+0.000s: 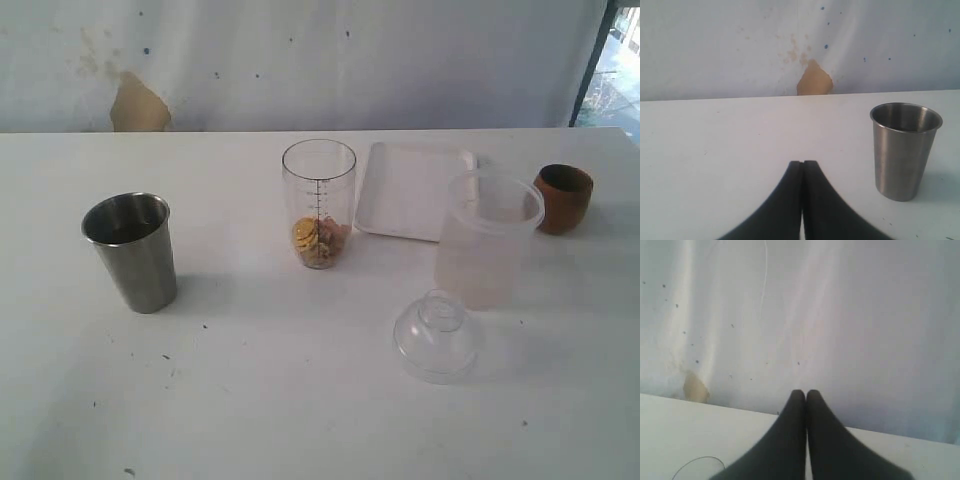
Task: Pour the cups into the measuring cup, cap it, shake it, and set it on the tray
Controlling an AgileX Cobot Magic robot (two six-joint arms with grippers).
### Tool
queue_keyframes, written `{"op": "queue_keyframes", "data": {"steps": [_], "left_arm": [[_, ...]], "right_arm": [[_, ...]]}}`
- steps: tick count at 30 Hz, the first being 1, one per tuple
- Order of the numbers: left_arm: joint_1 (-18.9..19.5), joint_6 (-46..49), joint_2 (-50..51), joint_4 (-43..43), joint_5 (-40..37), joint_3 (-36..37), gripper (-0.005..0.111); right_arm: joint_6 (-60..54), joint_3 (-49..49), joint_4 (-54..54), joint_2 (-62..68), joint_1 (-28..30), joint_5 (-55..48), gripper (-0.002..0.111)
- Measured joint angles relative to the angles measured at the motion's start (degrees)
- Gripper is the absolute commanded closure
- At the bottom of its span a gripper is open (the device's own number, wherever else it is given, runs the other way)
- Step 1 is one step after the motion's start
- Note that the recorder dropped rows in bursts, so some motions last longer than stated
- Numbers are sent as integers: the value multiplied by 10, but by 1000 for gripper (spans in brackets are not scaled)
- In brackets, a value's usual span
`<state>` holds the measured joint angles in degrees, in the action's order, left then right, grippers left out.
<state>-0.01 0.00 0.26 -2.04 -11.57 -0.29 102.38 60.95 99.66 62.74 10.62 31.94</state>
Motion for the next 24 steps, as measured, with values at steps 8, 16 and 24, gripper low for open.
{"op": "queue_keyframes", "data": {"steps": [8, 16, 24], "left_arm": [[0, 0, 0, 0, 0, 0, 107], [0, 0, 0, 0, 0, 0, 107], [0, 0, 0, 0, 0, 0, 107]], "right_arm": [[1, -87, 2, -131, 0, 18, 108], [2, -108, 5, -226, 0, 43, 108], [2, -108, 5, -270, -1, 45, 108]]}}
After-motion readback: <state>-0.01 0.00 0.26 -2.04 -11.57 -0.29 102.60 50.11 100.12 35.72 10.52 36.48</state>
